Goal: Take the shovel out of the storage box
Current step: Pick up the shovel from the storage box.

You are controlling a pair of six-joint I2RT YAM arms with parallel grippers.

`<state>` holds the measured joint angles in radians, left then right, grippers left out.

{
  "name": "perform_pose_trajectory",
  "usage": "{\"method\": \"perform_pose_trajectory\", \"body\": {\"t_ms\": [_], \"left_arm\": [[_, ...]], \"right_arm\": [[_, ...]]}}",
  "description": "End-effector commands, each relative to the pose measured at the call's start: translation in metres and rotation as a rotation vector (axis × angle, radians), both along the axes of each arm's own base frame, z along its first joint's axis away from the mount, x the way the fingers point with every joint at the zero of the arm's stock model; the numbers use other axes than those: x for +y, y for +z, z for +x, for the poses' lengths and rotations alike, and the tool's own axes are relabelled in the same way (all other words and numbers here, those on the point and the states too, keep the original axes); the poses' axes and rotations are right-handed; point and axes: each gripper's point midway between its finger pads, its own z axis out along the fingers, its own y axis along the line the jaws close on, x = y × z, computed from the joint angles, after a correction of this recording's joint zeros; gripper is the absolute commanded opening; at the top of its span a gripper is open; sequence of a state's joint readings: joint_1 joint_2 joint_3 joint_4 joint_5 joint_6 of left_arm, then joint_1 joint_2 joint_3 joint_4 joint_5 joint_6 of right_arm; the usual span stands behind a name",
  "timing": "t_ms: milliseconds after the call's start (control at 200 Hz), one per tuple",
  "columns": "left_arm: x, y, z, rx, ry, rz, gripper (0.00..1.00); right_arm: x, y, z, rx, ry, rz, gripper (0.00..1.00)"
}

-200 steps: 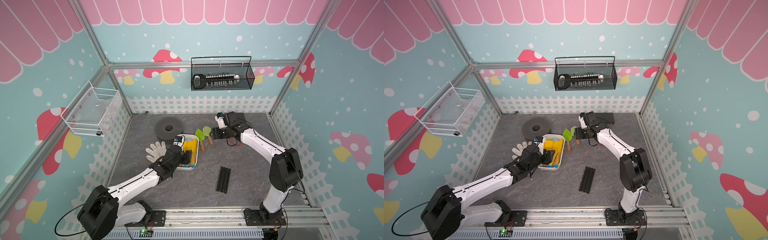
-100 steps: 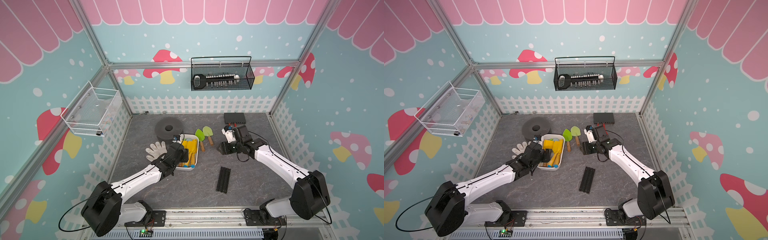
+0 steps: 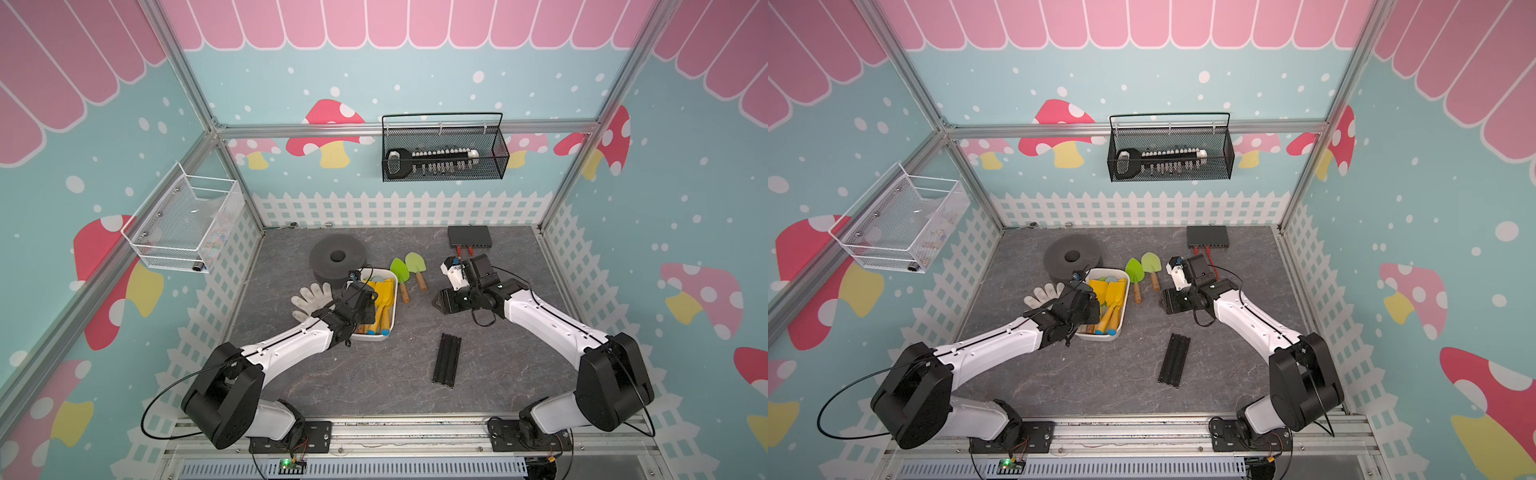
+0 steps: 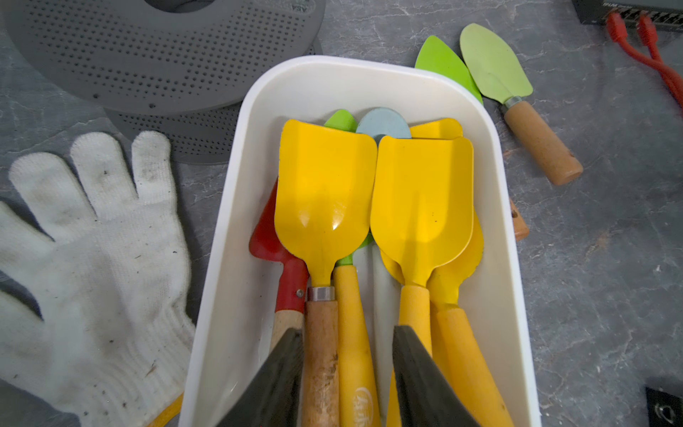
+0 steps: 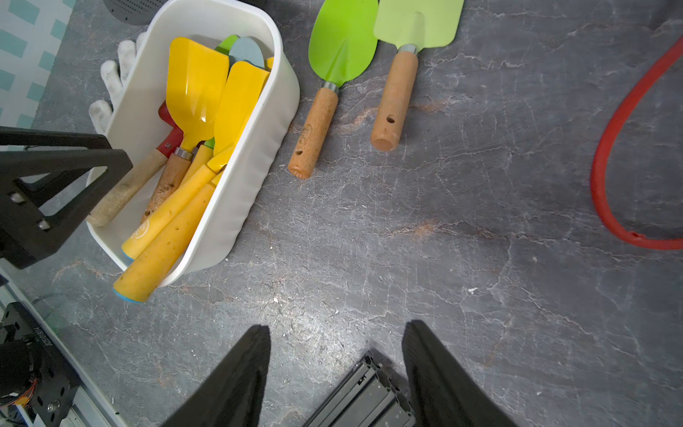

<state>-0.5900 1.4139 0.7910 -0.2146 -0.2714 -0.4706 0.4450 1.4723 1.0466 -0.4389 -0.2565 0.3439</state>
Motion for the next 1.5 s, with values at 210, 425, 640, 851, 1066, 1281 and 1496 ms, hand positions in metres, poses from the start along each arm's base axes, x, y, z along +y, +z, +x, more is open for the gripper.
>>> {"method": "perform_pose_trajectory", "body": {"t_ms": [210,425,640,851,1066,1281,1496], "left_arm": [[-0.040,0.006,-0.001,0.077,-0.100,-0.175,0.48],[-0.046,-0.003,-0.004,0.136,-0.113,-0.180,0.44],[-0.037,-0.013,0.001,0.140,-0.092,-0.096,0.38],[-0.039,-0.023,0.001,0.171,-0.126,-0.059,0.35],[-0.039,-0.032,-0.001,0.202,-0.140,-0.040,0.34],[-0.046,-0.043,-0.004,0.253,-0.167,-0.046,0.30],[-0.047,-0.044,-0.004,0.255,-0.175,-0.049,0.16]], "right_arm": [[-0.002,0.001,0.001,-0.021,0.004,-0.009,0.64],[-0.001,-0.002,0.001,-0.012,0.010,-0.009,0.65],[-0.001,0.000,0.000,-0.013,0.011,0.000,0.65],[0.000,-0.001,0.000,-0.011,0.014,0.001,0.64],[0.000,-0.001,0.000,-0.011,0.015,-0.001,0.65],[0.000,-0.003,0.001,-0.007,0.017,-0.005,0.64],[0.001,-0.002,0.001,-0.008,0.018,-0.001,0.65]]}}
